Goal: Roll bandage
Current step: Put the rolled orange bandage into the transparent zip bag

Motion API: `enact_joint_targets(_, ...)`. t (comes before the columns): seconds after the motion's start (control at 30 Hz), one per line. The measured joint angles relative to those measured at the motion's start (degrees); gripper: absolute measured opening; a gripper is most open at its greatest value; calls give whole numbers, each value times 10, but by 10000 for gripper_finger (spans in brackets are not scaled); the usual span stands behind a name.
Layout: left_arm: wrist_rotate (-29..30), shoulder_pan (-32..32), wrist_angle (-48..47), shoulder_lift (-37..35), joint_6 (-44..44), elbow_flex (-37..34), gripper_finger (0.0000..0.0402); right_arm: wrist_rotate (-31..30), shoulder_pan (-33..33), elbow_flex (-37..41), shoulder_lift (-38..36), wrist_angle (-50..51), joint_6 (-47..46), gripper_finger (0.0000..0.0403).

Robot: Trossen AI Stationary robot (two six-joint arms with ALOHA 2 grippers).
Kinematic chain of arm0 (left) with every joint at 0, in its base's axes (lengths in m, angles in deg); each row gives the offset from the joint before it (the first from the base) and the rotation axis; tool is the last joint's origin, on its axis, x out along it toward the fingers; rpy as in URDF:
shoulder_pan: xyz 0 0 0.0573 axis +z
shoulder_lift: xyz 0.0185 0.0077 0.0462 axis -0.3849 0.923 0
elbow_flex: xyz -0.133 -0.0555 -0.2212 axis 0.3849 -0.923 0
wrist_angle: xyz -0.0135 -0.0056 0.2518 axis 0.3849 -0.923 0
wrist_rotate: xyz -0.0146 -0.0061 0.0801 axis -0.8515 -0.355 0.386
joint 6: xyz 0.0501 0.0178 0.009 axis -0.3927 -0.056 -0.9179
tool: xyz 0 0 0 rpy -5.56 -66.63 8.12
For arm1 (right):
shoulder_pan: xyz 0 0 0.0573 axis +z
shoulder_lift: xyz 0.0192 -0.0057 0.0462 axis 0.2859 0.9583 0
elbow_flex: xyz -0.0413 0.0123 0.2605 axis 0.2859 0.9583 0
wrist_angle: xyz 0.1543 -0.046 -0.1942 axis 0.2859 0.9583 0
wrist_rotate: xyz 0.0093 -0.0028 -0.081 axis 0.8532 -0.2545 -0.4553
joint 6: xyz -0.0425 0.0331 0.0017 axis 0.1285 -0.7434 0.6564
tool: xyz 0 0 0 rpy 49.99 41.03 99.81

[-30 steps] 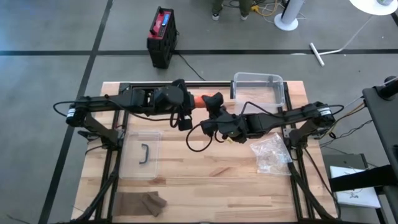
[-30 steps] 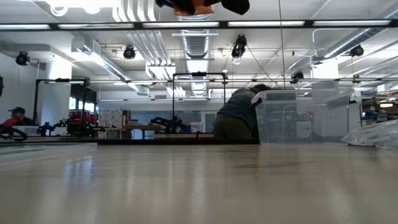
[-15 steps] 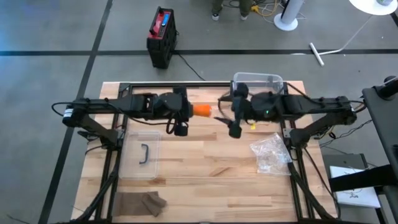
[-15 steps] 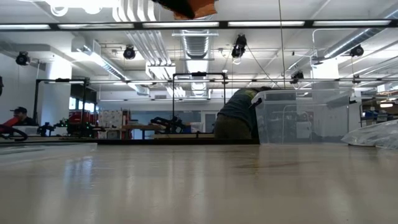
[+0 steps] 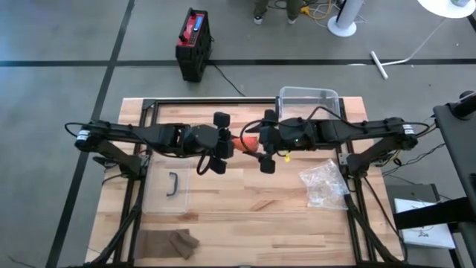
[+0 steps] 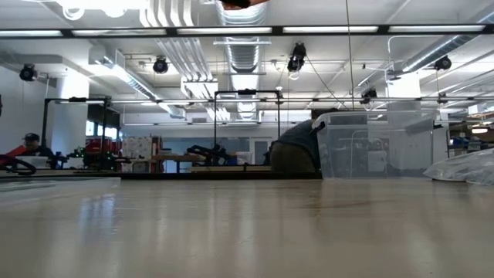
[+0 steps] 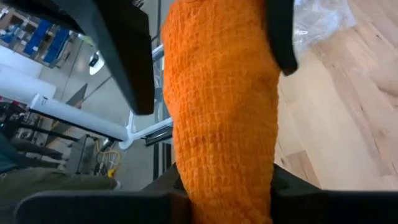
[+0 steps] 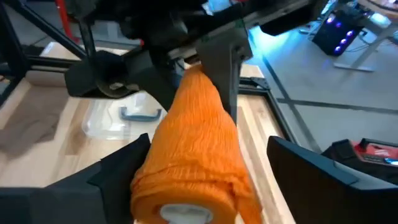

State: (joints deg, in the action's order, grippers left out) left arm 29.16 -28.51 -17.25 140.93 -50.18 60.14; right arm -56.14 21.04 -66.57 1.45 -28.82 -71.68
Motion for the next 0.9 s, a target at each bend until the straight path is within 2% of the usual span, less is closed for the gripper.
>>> enact_joint_targets(0.13,1,-4,-5,-6,4,0,72,-7,0,0,2,0,6,263)
enact_joint_targets(0.3,1,-4,-1,-9,5,0,85,-8,0,0,2,-4,30,183)
enact_joint_targets(0.43,-27,-4,1,-9,31,0,113,-8,0,0,2,2,56,121)
enact_joint_targets(0.53,-51,-4,7,-13,55,0,148,-9,0,0,1,4,66,89)
enact_joint_targets(0.67,-64,-4,11,-19,86,10,204,-17,0,-1,-2,0,87,70)
enact_joint_targets(0.77,-71,5,5,-36,99,11,248,-53,1,-1,-8,2,89,68)
enact_joint_targets(0.9,-101,32,24,-87,149,-39,291,-74,4,0,-35,50,67,70)
